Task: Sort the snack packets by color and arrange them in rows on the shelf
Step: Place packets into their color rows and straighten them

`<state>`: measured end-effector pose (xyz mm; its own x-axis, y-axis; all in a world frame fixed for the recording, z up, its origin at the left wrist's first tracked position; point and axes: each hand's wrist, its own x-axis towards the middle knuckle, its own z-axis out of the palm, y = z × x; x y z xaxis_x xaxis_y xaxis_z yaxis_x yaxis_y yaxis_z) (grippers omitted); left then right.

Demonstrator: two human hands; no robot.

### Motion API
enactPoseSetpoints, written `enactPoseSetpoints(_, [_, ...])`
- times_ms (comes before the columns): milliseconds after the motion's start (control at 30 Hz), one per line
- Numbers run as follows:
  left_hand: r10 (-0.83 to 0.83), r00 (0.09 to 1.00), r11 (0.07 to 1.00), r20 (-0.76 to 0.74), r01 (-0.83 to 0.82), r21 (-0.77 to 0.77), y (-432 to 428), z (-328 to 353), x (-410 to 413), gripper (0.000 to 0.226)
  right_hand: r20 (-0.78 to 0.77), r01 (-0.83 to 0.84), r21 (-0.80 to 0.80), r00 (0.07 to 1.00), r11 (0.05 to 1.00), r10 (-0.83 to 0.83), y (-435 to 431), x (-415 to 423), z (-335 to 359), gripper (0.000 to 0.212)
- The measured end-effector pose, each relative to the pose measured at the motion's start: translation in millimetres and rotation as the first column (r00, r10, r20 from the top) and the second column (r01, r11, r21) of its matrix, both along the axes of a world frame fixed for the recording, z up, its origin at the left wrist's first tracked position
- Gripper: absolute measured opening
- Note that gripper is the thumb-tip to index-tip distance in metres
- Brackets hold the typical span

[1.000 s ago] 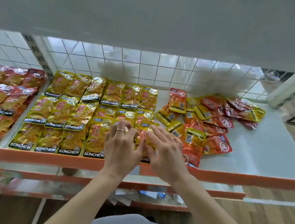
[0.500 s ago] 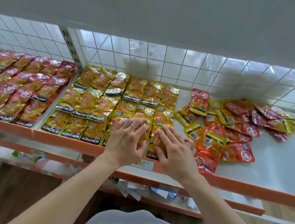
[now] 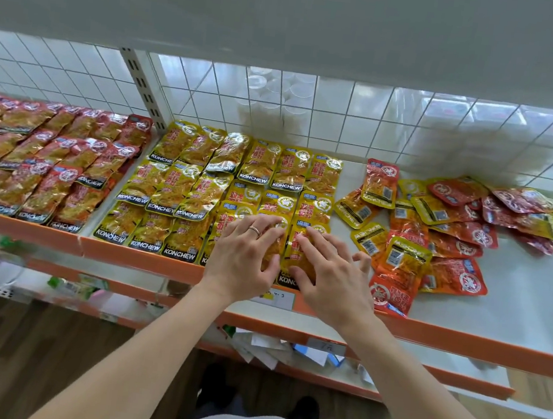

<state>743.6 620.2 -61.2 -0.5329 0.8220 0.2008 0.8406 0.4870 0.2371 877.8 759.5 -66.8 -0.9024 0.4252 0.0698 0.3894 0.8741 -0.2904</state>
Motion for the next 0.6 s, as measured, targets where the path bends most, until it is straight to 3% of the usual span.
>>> enactPoseSetpoints(333, [0.005, 0.999, 1.0, 0.043, -0.006, 0.019, 0.0, -0.4, 0.4, 0.044, 0.008, -0.045, -0.003, 0.999, 0.999, 0.045, 1.3, -0.9, -0.4, 0.051])
enactPoseSetpoints(600, [0.082, 0.996, 0.968, 0.028, -0.086, 0.237, -24.5, 10.8, 1.6, 0.039, -0.08, -0.038, -0.031, 0.996, 0.999, 0.035, -15.0, -2.3, 23.9, 0.054])
